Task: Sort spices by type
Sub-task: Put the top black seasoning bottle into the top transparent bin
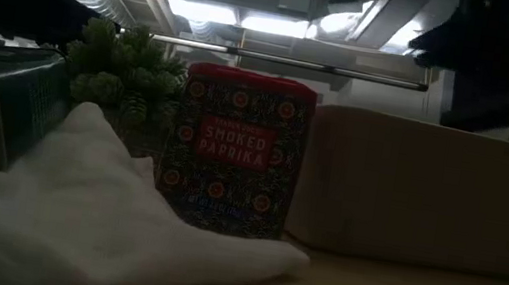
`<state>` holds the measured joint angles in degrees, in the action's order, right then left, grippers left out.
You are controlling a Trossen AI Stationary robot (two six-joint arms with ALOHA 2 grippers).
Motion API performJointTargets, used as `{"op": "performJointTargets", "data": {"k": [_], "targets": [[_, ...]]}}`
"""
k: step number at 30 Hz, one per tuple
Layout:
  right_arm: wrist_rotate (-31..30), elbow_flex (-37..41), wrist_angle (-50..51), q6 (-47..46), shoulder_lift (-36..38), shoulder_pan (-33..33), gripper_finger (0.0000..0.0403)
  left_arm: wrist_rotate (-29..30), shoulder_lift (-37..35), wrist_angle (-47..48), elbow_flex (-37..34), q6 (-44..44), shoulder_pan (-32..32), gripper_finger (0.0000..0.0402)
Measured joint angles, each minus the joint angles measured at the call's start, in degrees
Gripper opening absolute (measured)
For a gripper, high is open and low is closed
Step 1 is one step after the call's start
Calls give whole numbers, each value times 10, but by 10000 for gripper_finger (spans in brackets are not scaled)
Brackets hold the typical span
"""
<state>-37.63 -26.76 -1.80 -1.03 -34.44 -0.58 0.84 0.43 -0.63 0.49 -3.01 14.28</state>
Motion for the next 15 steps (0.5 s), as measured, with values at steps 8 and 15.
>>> {"op": "performJointTargets", "data": {"k": [8,15], "targets": [[102,-95,20,-2,-147,-93,287,0,0,0,0,0,0,282],[209,-159,24,-2,-271,-170,287,0,0,0,0,0,0,282]]}}
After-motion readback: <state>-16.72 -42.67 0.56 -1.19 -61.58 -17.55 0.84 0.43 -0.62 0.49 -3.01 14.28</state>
